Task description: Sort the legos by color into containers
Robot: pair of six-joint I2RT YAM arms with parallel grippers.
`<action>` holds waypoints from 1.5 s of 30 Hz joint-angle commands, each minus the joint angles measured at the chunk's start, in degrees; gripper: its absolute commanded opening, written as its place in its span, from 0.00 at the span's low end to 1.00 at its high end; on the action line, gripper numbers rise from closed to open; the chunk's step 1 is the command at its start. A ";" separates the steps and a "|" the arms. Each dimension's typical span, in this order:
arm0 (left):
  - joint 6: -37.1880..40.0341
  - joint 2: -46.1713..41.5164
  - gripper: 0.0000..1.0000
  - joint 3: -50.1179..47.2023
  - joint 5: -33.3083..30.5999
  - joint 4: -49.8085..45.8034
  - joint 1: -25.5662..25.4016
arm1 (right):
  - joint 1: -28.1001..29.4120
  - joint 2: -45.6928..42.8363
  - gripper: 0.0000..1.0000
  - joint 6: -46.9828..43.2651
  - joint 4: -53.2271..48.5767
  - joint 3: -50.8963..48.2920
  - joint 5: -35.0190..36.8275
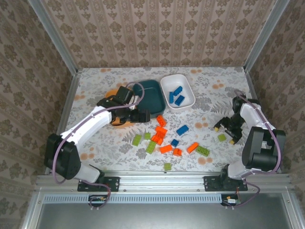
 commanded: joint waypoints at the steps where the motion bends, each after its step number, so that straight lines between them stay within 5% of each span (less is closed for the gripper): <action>1: -2.01 3.54 1.00 4.98 -1.38 0.96 -1.16 | -1.64 -2.59 0.79 8.13 9.57 -3.33 -6.67; 18: 3.12 10.94 1.00 10.79 -0.25 0.72 0.47 | -1.85 6.81 0.67 17.74 16.21 -3.41 -3.16; 36: 2.61 12.28 1.00 9.85 2.56 2.89 2.37 | -1.87 -2.17 0.72 14.84 8.70 -3.86 -3.72; 45: 3.46 11.98 1.00 9.65 2.80 1.75 2.41 | -2.18 2.16 0.72 15.78 14.93 -7.73 -3.86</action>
